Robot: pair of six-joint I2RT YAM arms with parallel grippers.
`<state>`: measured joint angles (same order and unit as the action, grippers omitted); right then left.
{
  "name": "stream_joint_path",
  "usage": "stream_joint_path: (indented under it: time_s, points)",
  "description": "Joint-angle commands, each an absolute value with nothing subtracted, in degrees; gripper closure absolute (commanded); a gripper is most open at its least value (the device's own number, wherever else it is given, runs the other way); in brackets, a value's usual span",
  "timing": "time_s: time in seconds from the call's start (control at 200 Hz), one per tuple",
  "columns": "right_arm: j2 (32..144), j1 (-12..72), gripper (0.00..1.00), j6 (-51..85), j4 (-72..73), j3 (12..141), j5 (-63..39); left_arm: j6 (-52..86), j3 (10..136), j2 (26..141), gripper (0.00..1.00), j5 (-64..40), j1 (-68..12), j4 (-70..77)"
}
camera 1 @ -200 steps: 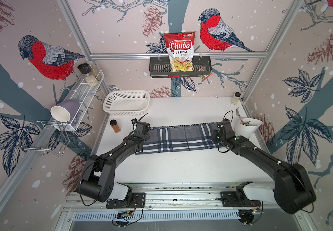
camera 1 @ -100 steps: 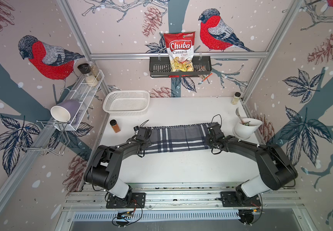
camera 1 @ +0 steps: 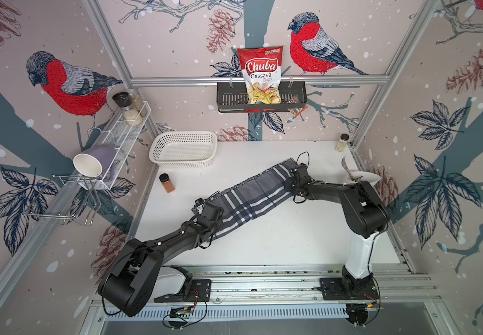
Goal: Roll up the pillowcase
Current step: Adjust the pillowcase at the center of the board.
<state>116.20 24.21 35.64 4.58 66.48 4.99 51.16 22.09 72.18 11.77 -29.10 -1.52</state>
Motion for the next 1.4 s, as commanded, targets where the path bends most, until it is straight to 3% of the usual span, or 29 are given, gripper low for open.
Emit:
stream_joint_path:
  time_s: [0.0,0.17,0.315,0.44,0.56,0.785,0.89,1.06,1.395]
  points:
    - [124.3,23.9,1.00,32.9,-4.6,75.4,-2.2,59.0,18.8,71.3,1.00,7.8,-33.3,-5.3]
    - [134.1,24.4,1.00,31.5,-8.8,94.6,-8.5,64.5,19.0,69.9,1.00,9.3,-42.5,-6.8]
    - [133.3,25.8,1.00,28.9,-8.9,101.4,-13.4,68.1,21.5,71.0,1.00,10.0,-49.7,-6.2]
    - [124.8,27.0,0.98,27.1,-6.9,94.5,-13.2,67.9,23.5,67.9,1.00,12.5,-50.0,-9.9]
    - [112.2,29.3,0.99,27.6,-3.2,80.0,-10.4,63.4,25.6,60.6,1.00,14.5,-48.1,-12.3]
    - [95.4,44.2,1.00,34.7,6.0,54.4,-5.9,50.0,26.8,56.6,1.00,7.5,-30.3,-12.0]
    - [94.8,50.3,1.00,39.1,9.4,49.9,-4.9,45.7,26.5,60.7,1.00,4.2,-23.6,-9.8]
    - [99.5,54.9,1.00,40.4,8.4,52.0,-2.4,42.7,27.2,66.5,1.00,3.8,-22.0,-8.4]
    - [103.6,51.2,1.00,44.4,5.8,50.0,-1.8,45.1,21.9,68.2,1.00,-1.4,-26.1,-4.6]
